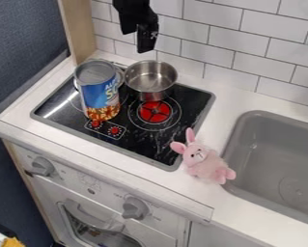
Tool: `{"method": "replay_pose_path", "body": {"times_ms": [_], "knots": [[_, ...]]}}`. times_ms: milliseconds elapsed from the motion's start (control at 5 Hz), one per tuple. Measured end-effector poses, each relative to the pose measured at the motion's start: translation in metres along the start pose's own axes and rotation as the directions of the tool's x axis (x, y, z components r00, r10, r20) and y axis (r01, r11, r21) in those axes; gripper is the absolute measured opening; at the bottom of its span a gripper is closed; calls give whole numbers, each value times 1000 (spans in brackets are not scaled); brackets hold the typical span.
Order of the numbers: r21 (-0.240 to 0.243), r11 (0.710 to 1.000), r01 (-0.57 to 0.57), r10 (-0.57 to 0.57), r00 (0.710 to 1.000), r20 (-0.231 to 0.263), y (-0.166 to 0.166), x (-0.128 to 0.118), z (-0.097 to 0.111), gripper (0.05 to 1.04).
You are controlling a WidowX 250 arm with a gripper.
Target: Moved silver pot onto the right burner
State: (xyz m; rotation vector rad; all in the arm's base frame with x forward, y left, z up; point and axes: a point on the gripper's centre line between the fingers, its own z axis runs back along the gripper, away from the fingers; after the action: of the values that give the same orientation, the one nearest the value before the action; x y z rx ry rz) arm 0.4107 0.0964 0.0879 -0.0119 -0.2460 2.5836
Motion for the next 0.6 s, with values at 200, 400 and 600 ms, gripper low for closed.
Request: {"method": "replay_pose_path", "body": {"times_ms": [200, 400, 600], "knots": [[35, 999, 6, -7, 999, 34, 6, 1, -19, 1000], [64, 998, 19, -22, 999, 49, 12, 0, -29, 1000], [88, 996, 13, -17, 998, 53, 25, -8, -36, 1000]]}}
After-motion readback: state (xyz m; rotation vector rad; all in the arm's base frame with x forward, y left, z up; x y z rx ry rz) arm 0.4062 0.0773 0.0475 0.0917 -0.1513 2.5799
